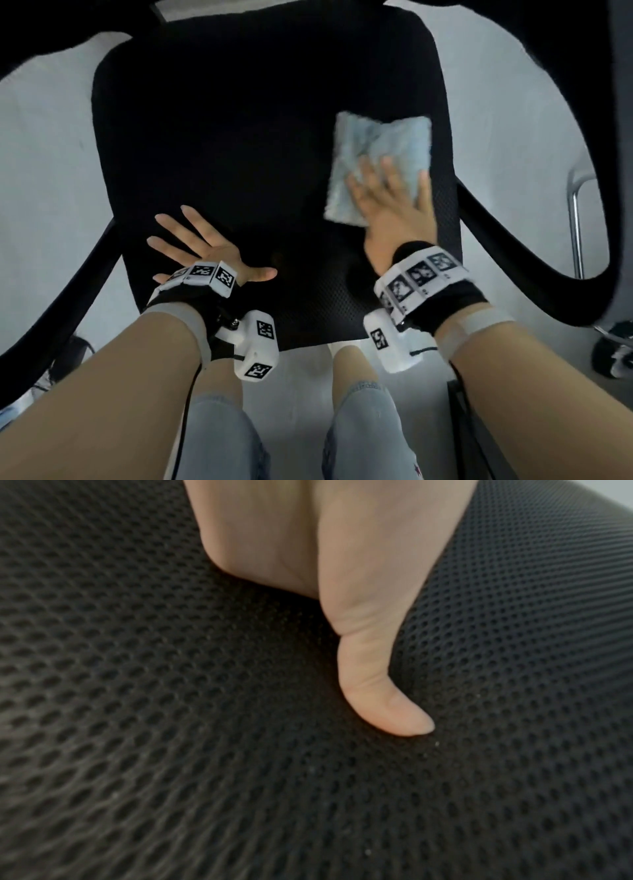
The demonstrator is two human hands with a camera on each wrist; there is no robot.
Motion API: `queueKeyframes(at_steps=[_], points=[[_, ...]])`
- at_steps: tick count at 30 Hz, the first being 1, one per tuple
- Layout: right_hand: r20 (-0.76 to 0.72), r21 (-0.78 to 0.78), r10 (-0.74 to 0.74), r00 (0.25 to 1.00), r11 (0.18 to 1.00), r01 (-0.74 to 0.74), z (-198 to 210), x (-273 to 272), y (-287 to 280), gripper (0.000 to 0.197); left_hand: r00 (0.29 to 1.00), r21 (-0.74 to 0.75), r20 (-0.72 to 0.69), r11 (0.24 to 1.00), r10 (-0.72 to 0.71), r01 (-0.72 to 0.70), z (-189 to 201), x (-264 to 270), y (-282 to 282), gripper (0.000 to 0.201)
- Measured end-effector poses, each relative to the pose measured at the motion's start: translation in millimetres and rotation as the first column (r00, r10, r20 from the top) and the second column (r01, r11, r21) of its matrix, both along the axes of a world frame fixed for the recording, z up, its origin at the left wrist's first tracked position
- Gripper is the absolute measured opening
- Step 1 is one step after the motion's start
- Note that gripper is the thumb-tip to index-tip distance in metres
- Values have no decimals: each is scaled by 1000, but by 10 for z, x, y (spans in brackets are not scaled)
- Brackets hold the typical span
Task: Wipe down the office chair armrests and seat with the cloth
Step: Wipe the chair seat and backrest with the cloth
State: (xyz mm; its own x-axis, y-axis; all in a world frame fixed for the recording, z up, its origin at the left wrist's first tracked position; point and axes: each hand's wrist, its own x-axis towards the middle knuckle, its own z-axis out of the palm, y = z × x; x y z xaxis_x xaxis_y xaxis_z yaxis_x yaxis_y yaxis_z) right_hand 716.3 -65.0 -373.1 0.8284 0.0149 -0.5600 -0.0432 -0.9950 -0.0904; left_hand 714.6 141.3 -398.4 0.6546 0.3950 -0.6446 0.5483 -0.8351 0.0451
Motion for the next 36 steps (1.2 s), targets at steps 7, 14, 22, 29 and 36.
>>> queueKeyframes(at_steps=[7,14,22,29,36], points=[[56,-39,-289,956,956,291,-19,67,11,77,998,8,-65,1000,-12,12,6,5,1,148],[-94,67,-124,988,989,131,88,-501,49,76,950,-81,-305,996,-67,44,-62,62,111,149],[81,87,-244,966,968,237,-65,695,105,75,996,-2,-92,1000,-23,23,36,14,11,150],[111,-12,-152,982,988,154,-36,-73,-36,77,978,-43,-202,998,-50,42,50,78,87,149],[-138,-70,-242,960,970,234,223,-756,-206,76,977,-52,-189,995,-95,87,243,130,83,149]])
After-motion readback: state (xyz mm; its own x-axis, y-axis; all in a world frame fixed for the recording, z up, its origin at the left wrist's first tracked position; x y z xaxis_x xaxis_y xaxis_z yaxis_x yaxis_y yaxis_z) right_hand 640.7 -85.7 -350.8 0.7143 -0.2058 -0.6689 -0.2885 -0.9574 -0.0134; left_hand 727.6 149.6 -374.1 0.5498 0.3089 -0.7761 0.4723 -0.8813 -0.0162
